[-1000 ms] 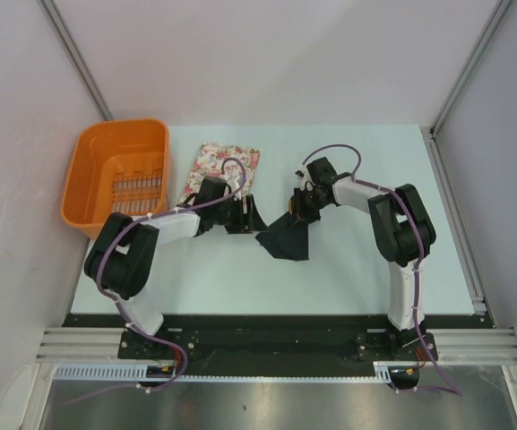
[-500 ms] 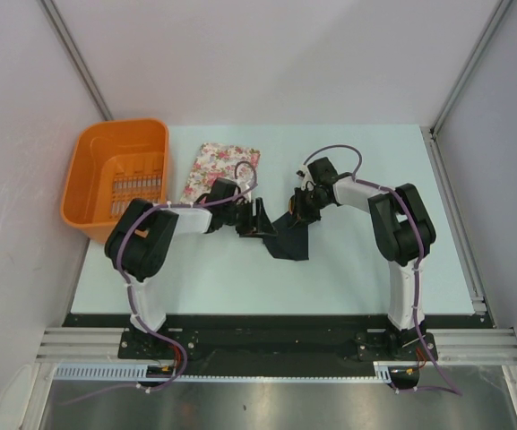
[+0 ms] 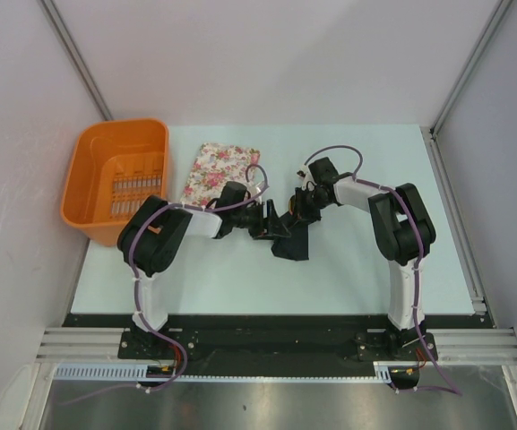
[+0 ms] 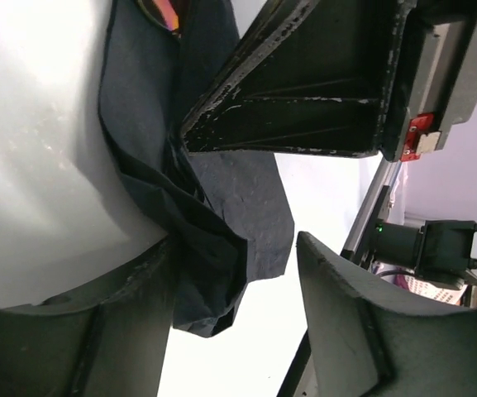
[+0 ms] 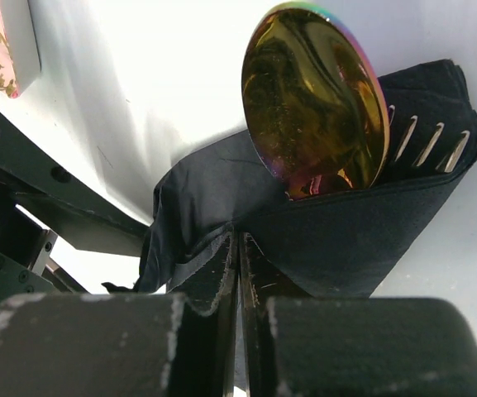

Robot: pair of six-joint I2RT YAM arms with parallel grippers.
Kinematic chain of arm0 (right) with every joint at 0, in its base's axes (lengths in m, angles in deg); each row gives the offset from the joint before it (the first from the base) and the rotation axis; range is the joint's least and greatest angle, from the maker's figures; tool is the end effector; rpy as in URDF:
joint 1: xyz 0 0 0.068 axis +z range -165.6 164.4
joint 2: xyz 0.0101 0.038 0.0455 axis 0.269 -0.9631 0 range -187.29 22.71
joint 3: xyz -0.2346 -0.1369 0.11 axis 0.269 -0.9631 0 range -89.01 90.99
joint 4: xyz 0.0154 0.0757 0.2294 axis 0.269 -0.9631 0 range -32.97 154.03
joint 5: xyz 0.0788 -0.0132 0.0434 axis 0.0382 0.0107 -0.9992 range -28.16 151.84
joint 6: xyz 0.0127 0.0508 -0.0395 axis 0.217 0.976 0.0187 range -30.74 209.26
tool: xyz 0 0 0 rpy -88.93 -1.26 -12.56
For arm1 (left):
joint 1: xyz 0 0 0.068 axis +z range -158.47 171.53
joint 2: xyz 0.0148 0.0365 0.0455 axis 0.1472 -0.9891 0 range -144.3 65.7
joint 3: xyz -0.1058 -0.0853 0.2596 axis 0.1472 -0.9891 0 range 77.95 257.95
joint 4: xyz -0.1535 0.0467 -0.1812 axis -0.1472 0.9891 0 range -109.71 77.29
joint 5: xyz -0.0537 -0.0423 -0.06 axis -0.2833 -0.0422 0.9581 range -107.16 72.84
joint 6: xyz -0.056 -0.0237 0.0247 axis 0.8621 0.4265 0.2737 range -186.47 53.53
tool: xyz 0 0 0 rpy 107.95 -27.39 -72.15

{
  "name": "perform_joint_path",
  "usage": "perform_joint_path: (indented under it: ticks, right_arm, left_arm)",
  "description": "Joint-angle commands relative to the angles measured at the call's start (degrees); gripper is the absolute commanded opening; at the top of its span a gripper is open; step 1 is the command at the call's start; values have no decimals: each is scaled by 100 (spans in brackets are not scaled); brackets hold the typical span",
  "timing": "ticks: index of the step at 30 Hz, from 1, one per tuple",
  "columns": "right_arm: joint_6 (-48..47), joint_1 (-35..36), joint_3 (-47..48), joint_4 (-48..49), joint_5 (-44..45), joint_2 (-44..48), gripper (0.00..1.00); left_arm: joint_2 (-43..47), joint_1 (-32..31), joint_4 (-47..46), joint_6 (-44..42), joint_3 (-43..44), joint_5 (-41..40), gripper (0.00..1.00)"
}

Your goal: Place the utensils on the paper napkin and roll it up

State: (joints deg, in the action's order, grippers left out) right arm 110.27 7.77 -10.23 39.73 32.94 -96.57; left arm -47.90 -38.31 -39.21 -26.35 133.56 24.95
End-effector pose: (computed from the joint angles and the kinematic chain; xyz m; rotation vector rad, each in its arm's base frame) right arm 0.3751 0.1893 0.1542 -0.2180 2.7839 0.9006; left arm 0.3225 -0.2250 0.1463 0.2310 2.4497 -1.4321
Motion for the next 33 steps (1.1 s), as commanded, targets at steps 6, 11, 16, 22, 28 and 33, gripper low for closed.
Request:
perform_joint_path:
  ticks: [6,11,16,22,28,33]
  right_arm:
    - [-62,123,-232,-93,509,-482,5]
    - [-45,123,-249,-76,518,-464,5]
    - [-19,132,-293,-23,518,-482,4]
    - [8,132,-311,-5,509,-491,4]
    - [34,132,-337,12,500,-438,4]
    - [69,123,-399,30,482,-412,4]
  left_arm:
    - [443,330,754,-241,-375,-457,55]
    - [620,357,967,-514,-402,-459,33]
    - [795,225,791,-496,-262,-230,9]
    - [822,-12,571,-198,-112,-133,4]
    - [515,-214,343,135,-33,-150,5]
    - [129,-381,219,339,98,-176,5]
